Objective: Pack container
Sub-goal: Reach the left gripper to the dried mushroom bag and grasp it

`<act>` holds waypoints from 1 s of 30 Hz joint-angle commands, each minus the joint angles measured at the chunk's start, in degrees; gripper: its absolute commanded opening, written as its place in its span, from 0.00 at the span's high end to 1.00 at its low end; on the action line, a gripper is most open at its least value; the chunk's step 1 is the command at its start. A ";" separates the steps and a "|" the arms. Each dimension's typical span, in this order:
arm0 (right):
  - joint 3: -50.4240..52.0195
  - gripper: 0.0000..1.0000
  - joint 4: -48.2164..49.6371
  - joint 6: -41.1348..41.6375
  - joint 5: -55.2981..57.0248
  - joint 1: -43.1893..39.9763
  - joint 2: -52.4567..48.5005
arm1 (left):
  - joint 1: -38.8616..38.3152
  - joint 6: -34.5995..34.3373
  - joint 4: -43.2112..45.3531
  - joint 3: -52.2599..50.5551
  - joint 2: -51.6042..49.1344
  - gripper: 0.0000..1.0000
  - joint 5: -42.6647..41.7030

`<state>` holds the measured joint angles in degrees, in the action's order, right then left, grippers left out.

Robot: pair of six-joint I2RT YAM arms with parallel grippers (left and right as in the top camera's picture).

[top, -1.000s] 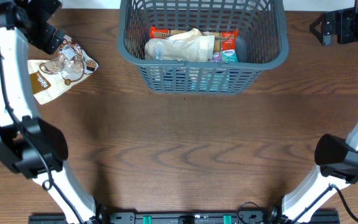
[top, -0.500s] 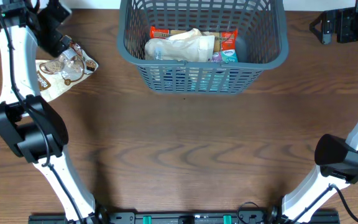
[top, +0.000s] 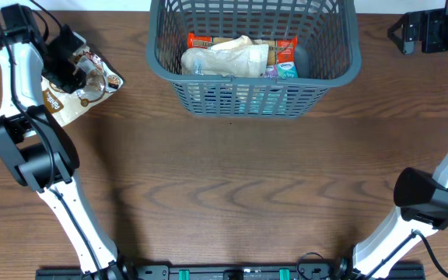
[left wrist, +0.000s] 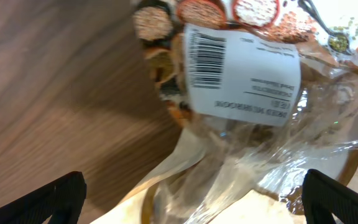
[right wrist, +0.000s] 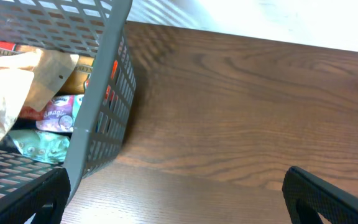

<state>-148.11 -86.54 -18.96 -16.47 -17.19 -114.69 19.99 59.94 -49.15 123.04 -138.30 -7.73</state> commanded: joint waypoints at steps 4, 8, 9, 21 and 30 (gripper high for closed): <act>0.07 0.01 -0.02 1.49 -0.02 -0.35 -0.20 | -0.02 1.79 -3.08 -0.35 -2.89 0.01 -2.86; 0.07 0.01 -0.04 2.27 -0.04 -0.35 -0.20 | -0.02 1.77 -4.33 -0.72 -3.82 0.01 -4.17; 0.07 0.01 -0.07 2.29 -0.04 -0.35 -0.20 | -0.02 1.77 -4.33 -0.92 -4.09 0.01 -4.48; 0.07 0.01 -0.04 2.64 0.00 0.55 -0.20 | -0.02 1.75 -5.20 -0.96 -7.19 0.52 -5.40; 0.07 0.01 -0.09 2.64 1.49 0.57 -0.20 | -0.74 -1.53 -7.41 -0.94 -6.45 0.94 -6.69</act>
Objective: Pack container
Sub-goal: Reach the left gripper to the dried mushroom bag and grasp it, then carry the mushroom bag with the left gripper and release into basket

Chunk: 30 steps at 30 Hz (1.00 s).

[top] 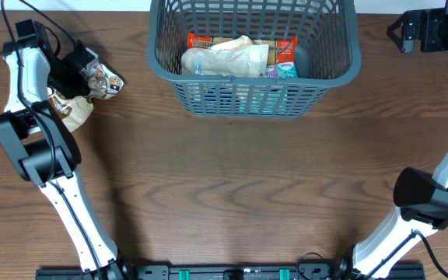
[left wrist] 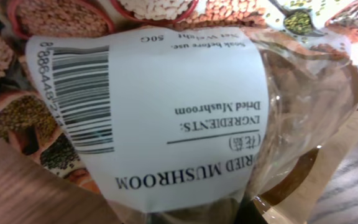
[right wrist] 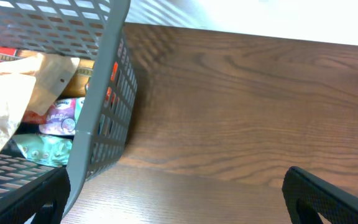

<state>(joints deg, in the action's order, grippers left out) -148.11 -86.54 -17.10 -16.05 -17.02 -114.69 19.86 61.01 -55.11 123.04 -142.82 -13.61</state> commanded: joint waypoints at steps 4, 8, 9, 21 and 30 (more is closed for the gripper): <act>0.07 0.01 -0.07 0.74 1.31 0.39 -0.20 | -1.31 -11.63 -1.51 -0.90 0.13 0.94 -1.97; 0.07 0.01 -0.02 0.76 1.31 0.39 -0.20 | -1.75 -21.55 -1.66 -0.83 4.63 0.94 -5.38; 0.07 0.01 -0.04 0.76 1.31 0.39 -0.20 | -1.86 -25.14 -1.62 -0.83 6.40 0.94 -5.46; 0.07 0.01 -0.07 0.76 2.56 0.39 -0.20 | -8.00 -42.23 -6.43 -0.83 32.94 0.94 -5.22; 0.07 0.01 -0.72 -0.98 2.58 0.37 -0.20 | -25.05 -38.75 -1.79 -0.83 46.42 0.94 0.28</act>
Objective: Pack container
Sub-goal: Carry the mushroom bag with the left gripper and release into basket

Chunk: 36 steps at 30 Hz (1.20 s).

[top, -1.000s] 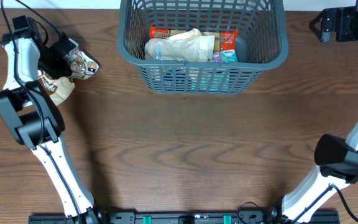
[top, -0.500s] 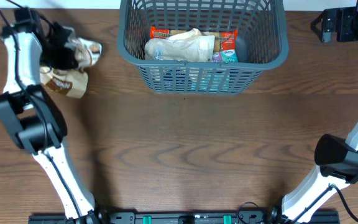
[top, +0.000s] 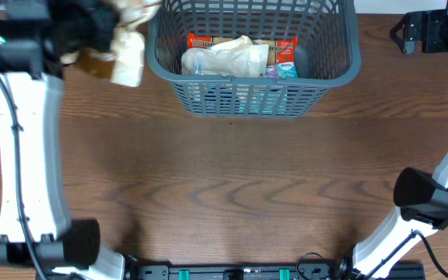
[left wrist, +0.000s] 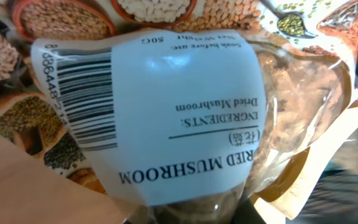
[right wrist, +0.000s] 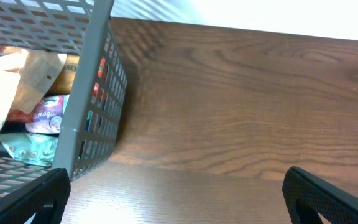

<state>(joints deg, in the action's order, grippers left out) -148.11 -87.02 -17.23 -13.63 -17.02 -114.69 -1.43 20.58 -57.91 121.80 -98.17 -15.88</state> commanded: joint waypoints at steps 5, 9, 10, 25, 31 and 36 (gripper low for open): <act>0.07 0.01 -0.22 -0.87 0.15 0.35 -0.20 | -13.46 18.53 3.52 0.42 2.60 0.94 2.38; 0.07 0.01 -0.26 -1.68 0.20 0.33 -0.20 | -18.56 32.48 8.33 0.42 0.04 0.94 2.38; 0.07 0.01 -0.26 -1.68 0.20 0.33 -0.20 | -19.28 34.32 10.29 0.42 -0.68 0.94 2.38; 0.07 0.01 -2.62 -1.66 0.15 0.17 -0.17 | -21.33 42.58 27.17 0.42 -17.53 0.94 -10.62; 0.07 0.01 -2.62 -1.64 0.15 0.17 -0.17 | -22.51 42.32 23.10 0.42 -22.88 0.93 -11.13; 0.07 0.01 -2.60 -1.64 0.13 0.17 -0.17 | -22.53 42.32 18.86 0.42 -23.82 0.63 -11.08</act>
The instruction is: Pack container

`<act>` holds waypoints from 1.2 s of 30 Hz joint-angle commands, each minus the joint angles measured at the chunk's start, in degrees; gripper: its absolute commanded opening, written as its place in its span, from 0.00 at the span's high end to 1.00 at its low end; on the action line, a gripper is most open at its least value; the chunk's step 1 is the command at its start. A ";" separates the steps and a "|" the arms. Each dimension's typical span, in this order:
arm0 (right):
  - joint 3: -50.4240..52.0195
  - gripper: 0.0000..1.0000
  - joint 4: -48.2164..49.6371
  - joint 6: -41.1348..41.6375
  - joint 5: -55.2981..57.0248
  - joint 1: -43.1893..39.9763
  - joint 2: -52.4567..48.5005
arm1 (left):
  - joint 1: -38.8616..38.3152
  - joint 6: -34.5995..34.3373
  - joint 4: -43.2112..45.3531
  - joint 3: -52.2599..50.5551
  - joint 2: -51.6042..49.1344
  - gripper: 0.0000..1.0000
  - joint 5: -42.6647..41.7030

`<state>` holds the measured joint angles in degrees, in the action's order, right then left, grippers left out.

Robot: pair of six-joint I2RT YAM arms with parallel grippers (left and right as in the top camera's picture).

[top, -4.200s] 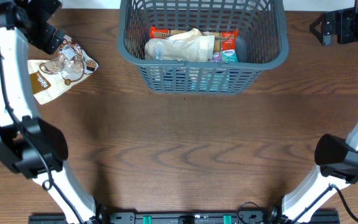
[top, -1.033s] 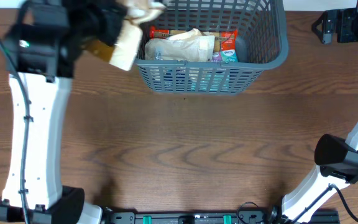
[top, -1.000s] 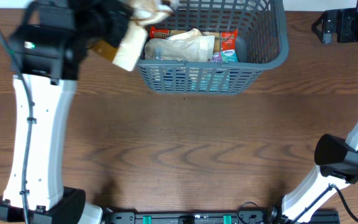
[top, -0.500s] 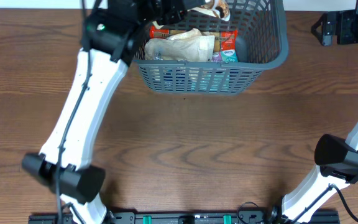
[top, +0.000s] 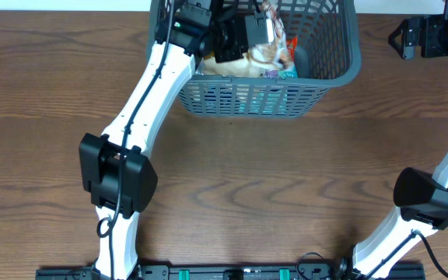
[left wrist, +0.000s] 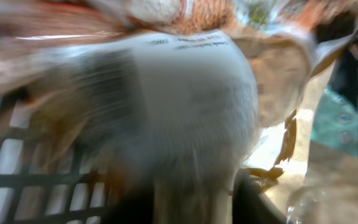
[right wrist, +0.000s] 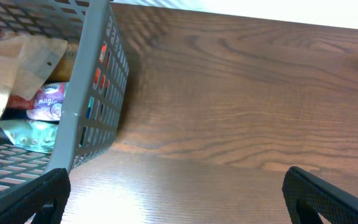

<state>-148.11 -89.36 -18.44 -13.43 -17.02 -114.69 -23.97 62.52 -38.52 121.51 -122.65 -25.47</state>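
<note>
My left gripper (top: pixel 246 33) hangs over the left half of the grey mesh basket (top: pixel 247 99), shut on a dried mushroom bag (top: pixel 268 17). In the left wrist view the bag (left wrist: pixel 185 93) is blurred; its white label fills the frame, with the basket's mesh below left. My right gripper (top: pixel 401 35) stands open at the far right of the table, to the right of the basket, nothing between its fingers. The right wrist view shows the basket's right wall (right wrist: pixel 86 106) and bare wood.
Packets lie inside the basket: a beige paper bag (top: pixel 236 66), a teal packet (top: pixel 286 70) and a pink one (right wrist: pixel 45 99). The left arm stretches from the table's front up across the basket's left rim. Brown wooden table (top: pixel 286 179) lies all around.
My left gripper has moved right with the mushroom bag, from beside the basket's left outer wall to over the basket's inside. The right gripper has stayed open in its place.
My left gripper was open over the mushroom bag lying at the table's far left. Then it was shut on the bag there. Then it held the bag raised just left of the basket, and now holds it over the basket's contents.
</note>
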 commanded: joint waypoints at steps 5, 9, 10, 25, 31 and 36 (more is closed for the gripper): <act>0.07 0.01 -0.28 -0.46 -0.04 0.17 -0.17 | 0.04 0.15 0.00 0.76 1.40 0.38 -1.44; 0.07 0.01 -0.28 -0.46 -0.04 0.17 -0.17 | 0.07 -2.32 0.17 1.31 3.02 0.36 -0.11; 0.07 0.01 -0.33 -0.44 -0.04 0.17 -0.17 | 0.11 -3.28 0.59 1.38 3.82 0.35 1.42; 0.07 0.01 12.00 6.21 -0.07 0.17 -0.17 | 11.98 -28.30 -0.13 1.40 20.31 0.01 23.80; 0.07 0.01 15.69 7.76 0.09 0.50 -0.17 | 21.22 -40.85 -13.07 1.40 24.17 0.01 23.80; 0.07 0.01 14.99 8.55 4.22 0.83 -0.17 | 24.68 -43.39 -22.88 1.40 24.61 0.02 23.54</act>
<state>-148.07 -73.93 -11.79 -12.53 -16.99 -114.69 -0.30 24.23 -58.96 122.30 -98.63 -2.15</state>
